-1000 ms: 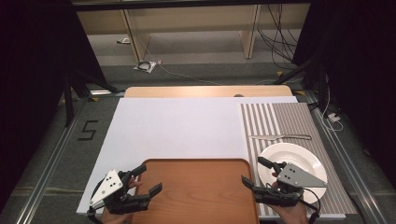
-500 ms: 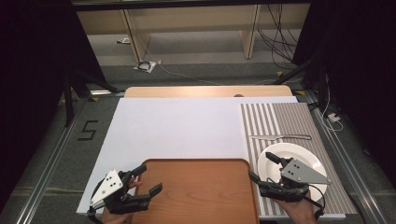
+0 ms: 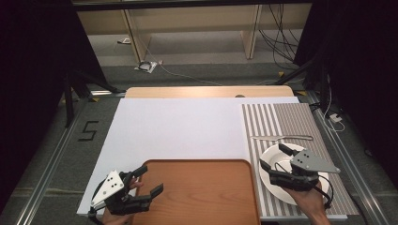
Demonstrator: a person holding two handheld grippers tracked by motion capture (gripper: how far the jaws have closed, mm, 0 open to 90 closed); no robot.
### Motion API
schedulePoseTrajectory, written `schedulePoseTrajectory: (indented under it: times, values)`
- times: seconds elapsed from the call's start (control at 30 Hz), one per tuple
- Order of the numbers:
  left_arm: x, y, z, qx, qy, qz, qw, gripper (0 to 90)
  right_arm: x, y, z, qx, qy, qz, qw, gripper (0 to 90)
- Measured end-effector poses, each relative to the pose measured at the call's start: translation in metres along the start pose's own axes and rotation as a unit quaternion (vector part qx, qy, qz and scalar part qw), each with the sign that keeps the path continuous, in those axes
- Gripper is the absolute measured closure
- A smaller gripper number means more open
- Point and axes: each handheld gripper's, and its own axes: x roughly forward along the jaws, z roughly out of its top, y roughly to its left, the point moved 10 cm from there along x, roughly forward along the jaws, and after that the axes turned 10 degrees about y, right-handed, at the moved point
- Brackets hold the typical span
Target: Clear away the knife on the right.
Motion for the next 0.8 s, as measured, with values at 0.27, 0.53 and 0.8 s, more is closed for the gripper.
schedulePoseTrajectory:
  times: [0.27,0.53,0.8]
  values:
    - [0.001,0.001,-0.001,0.0,0.002,0.001,1.0,15.4,0.002,-0.028,-0.004,-0.003,0.029,-0.027,0.9992,21.9]
    - [0.001,0.001,-0.001,-0.001,0.002,0.002,1.0,15.4,0.005,-0.052,-0.006,0.012,0.051,-0.036,0.998,22.4]
    - [0.0,0.003,-0.001,-0.003,0.001,0.004,1.0,15.3,0.013,-0.071,-0.007,0.018,0.088,-0.048,0.9948,23.1]
